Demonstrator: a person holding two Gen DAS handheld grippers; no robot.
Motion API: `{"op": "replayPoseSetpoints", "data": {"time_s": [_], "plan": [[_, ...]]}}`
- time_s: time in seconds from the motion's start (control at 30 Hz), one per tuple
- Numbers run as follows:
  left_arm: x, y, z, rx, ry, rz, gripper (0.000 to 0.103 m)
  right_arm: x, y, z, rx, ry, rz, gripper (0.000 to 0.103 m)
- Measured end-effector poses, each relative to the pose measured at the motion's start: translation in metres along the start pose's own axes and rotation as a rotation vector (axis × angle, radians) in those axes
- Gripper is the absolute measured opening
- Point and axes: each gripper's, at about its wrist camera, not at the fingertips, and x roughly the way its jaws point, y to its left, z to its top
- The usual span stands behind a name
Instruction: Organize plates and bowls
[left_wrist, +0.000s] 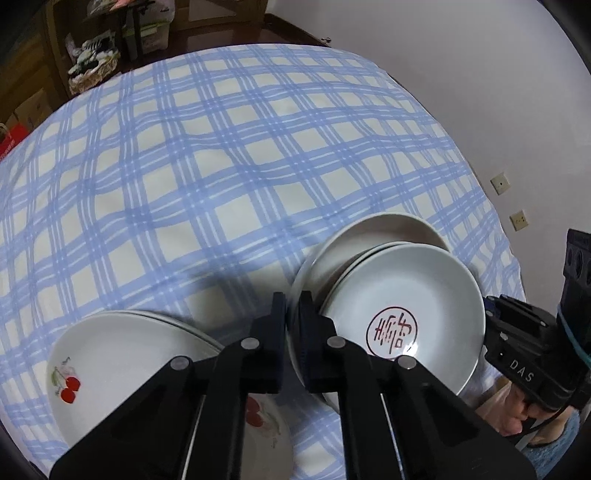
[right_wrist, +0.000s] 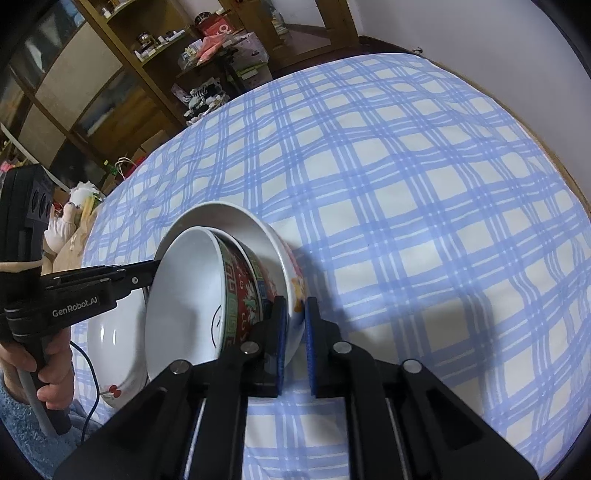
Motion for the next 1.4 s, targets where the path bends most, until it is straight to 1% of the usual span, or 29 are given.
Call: {"op": "replayPoseSetpoints", "data": {"time_s": [0.13, 0.33, 0.43, 0.53, 0.67, 0.8, 0.93, 1.0, 1.2, 1.27, 1.4], "plan": [[0.003, 0.006, 0.000, -0.042, 0.003, -0.025, 0.006, 0.004, 0.000, 0.003, 0.020, 0.012, 0.003, 0.010], [0.004, 0.003, 0.000, -0.049, 0.001, -0.011, 0.006, 0.010, -0.008, 0.007, 0.068, 0.043, 0.029, 0.010], [0.004, 0.004, 0.000, -0.063, -0.001, -0.014, 0.006, 0.010, -0.007, 0.006, 0.090, 0.041, 0.021, 0.010], [0.004, 0.005, -0.001, -0.072, -0.008, -0.004, 0.006, 0.009, -0.002, 0.006, 0.091, 0.037, 0.004, 0.010], [0.001, 0.004, -0.002, -0.059, -0.013, 0.004, 0.006, 0.006, 0.001, 0.007, 0.074, 0.036, -0.009, 0.010], [0.000, 0.006, -0.002, -0.060, -0.013, -0.015, 0.006, 0.007, 0.000, 0.008, 0.067, 0.042, -0.004, 0.010], [-0.002, 0.004, -0.004, -0.061, -0.025, -0.007, 0.006, 0.004, 0.000, 0.006, 0.043, 0.022, -0.001, 0.010], [-0.003, 0.003, -0.004, -0.061, -0.029, -0.007, 0.006, 0.003, -0.002, 0.005, 0.052, 0.017, 0.006, 0.010], [-0.006, 0.005, -0.004, -0.095, -0.030, -0.031, 0.006, 0.000, -0.005, 0.010, 0.064, 0.011, 0.015, 0.010], [-0.008, 0.006, -0.004, -0.105, -0.026, -0.037, 0.006, -0.001, -0.007, 0.012, 0.072, 0.016, 0.023, 0.010], [-0.010, 0.002, -0.003, -0.100, -0.021, -0.027, 0.006, 0.000, -0.009, 0.015, 0.074, 0.035, 0.034, 0.009]]}}
